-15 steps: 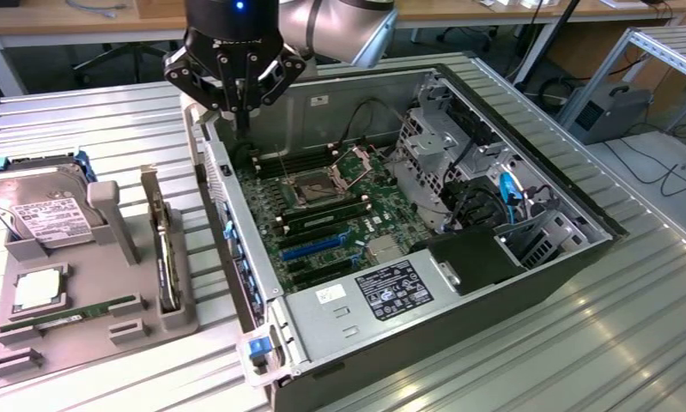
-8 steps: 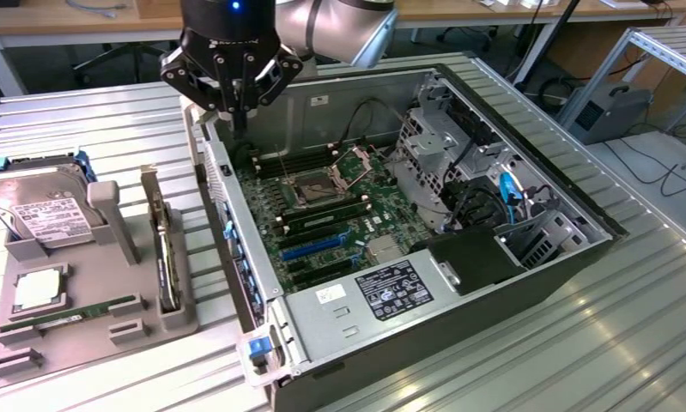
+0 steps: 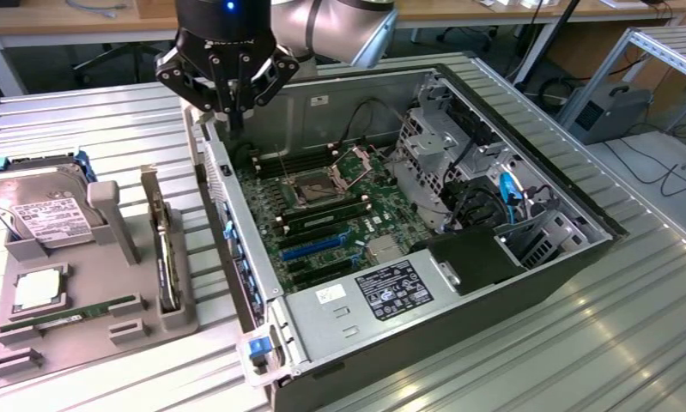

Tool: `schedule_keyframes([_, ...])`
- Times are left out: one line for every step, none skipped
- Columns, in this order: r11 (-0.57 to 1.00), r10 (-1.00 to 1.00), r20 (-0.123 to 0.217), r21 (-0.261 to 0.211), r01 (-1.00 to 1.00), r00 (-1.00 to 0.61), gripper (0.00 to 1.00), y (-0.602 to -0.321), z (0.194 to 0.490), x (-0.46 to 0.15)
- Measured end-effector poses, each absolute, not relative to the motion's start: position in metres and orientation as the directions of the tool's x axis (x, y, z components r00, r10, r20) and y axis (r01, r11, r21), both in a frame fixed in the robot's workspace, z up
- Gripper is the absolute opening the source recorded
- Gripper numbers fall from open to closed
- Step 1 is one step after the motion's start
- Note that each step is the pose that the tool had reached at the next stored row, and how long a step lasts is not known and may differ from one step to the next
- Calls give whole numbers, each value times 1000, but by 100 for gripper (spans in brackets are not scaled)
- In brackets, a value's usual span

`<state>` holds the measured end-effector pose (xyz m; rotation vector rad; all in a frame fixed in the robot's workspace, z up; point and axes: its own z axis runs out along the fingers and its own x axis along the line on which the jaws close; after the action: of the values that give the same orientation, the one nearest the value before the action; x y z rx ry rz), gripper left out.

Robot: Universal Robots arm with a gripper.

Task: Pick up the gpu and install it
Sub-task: 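Reach for the gpu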

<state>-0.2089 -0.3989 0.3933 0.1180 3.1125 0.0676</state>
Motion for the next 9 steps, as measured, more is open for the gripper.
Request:
schedule_keyframes([996, 76, -24, 44, 75, -997, 11, -399, 393, -209])
schedule_keyframes([996, 76, -24, 44, 75, -997, 11, -399, 393, -210])
schedule_keyframes([996, 76, -24, 44, 75, -997, 11, -399, 393, -211])
schedule_keyframes([996, 76, -24, 44, 75, -997, 11, -399, 393, -211])
schedule_keyframes([996, 76, -24, 44, 75, -997, 11, -399, 393, -212])
schedule_keyframes([996, 76, -24, 44, 75, -997, 11, -399, 393, -212])
schedule_keyframes([996, 76, -24, 44, 75, -997, 11, -399, 393, -213])
schedule_keyframes([996, 76, -24, 44, 75, -997, 11, -399, 393, -213])
schedule_keyframes([996, 76, -24, 44, 75, -997, 11, -399, 393, -214])
